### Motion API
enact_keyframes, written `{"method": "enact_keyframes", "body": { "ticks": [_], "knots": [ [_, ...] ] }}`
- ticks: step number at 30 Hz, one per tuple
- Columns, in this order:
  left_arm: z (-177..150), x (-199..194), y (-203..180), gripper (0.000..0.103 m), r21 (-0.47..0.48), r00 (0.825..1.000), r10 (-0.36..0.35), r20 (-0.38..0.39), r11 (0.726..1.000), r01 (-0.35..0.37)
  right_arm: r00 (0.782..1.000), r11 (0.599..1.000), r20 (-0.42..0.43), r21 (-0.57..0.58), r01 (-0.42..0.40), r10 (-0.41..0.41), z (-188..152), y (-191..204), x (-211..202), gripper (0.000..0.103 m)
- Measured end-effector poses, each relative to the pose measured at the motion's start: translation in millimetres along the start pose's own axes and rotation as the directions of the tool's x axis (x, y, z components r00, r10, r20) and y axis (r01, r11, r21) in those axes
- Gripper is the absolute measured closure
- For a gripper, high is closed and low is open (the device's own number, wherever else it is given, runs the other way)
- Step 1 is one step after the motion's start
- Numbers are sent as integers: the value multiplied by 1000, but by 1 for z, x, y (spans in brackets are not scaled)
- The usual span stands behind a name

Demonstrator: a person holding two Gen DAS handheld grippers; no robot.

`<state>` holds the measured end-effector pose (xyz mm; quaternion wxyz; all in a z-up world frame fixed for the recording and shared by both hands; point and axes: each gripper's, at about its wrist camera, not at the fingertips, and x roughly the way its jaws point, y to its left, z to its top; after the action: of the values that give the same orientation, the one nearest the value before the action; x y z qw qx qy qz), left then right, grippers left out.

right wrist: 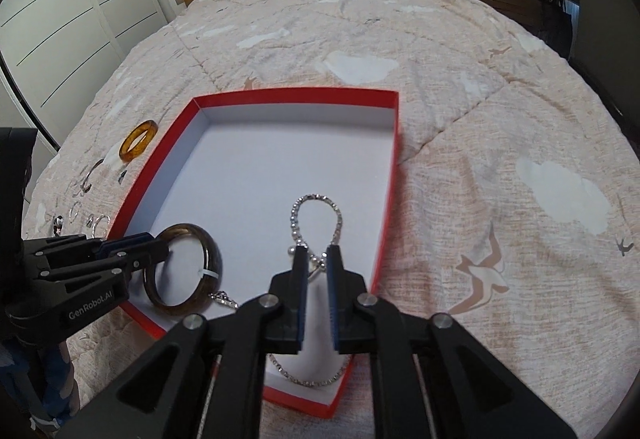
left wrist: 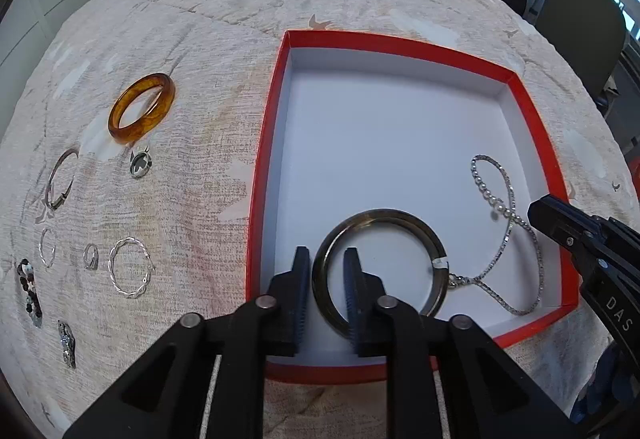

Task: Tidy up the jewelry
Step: 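Carry the dark bangle and silver chain into the red box and release both, then withdraw both tools from the box toward the remaining jewelry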

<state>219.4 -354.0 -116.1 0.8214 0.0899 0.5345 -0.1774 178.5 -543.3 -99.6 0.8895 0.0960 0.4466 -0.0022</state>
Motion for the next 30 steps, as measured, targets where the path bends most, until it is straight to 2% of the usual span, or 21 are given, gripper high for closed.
{"method": "enact_keyframes", "body": {
  "ticks": [2,6,14,18,24,30],
  "knots": [
    [-2,-7,-2,71,3,1000,-4,16,1000,4,1000,1000,12,-1,11,-11,-1,0,-9,73],
    [-3,-23,-3,64,6,999,-17,43,1000,17,999,999,38,-3,34,-34,-2,0,-31,70],
    [-12,-83,8,53,-7,989,-39,145,999,41,992,996,102,41,74,-78,-7,2,-84,65],
    [-26,-113,23,53,-22,981,-40,189,999,45,988,997,138,45,69,-75,-12,16,-110,65],
    [-56,-162,54,53,-16,968,18,252,1000,-14,978,999,202,32,44,-49,-18,52,-150,65],
    [-92,-200,100,53,-71,956,64,285,996,-45,966,1000,258,8,17,-19,-27,93,-186,65]
  ]
}}
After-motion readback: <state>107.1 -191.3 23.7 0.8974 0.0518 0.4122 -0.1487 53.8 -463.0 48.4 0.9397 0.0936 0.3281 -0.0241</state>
